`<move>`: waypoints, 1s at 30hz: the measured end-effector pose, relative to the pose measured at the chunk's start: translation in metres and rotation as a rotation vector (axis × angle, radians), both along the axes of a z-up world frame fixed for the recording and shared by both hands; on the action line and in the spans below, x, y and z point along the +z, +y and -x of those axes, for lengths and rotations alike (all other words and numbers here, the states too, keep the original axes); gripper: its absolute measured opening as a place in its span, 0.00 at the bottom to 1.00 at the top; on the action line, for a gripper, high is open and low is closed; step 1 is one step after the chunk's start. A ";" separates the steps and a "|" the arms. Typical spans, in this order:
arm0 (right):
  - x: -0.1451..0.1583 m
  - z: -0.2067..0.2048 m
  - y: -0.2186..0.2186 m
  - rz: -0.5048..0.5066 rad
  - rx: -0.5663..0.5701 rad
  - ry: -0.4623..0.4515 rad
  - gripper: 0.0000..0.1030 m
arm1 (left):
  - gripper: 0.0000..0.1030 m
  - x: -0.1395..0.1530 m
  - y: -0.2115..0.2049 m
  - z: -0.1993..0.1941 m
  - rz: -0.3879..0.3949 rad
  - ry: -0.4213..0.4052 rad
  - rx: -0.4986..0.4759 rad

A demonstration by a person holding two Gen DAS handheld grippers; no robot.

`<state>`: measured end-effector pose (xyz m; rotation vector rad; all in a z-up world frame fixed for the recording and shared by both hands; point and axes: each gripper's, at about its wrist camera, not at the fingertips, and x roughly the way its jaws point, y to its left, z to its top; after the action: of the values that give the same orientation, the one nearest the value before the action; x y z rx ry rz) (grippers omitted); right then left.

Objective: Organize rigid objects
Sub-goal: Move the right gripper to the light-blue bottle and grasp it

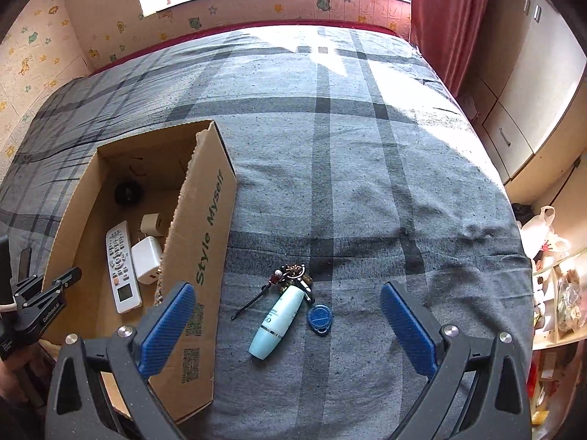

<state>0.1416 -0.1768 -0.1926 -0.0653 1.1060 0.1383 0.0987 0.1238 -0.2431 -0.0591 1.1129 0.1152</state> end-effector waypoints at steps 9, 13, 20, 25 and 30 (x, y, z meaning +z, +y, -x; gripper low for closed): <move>-0.051 0.002 -0.021 0.018 -0.053 0.054 0.99 | 0.13 0.001 -0.002 0.000 -0.005 0.000 0.000; -0.071 0.002 -0.021 0.039 -0.047 0.082 0.98 | 0.13 0.001 -0.002 0.000 -0.007 0.000 -0.001; -0.084 -0.003 -0.019 -0.005 -0.048 0.125 0.91 | 0.13 0.002 -0.002 0.000 -0.008 -0.001 -0.002; -0.100 -0.009 -0.009 0.001 -0.037 0.165 0.69 | 0.13 0.001 -0.002 0.000 -0.005 -0.002 -0.001; -0.116 -0.013 -0.002 -0.028 -0.026 0.208 0.54 | 0.13 0.001 -0.001 0.000 -0.007 -0.002 -0.001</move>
<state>0.1545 -0.1784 -0.3082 -0.0112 1.3113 0.1396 0.0984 0.1226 -0.2420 -0.0526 1.1105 0.1183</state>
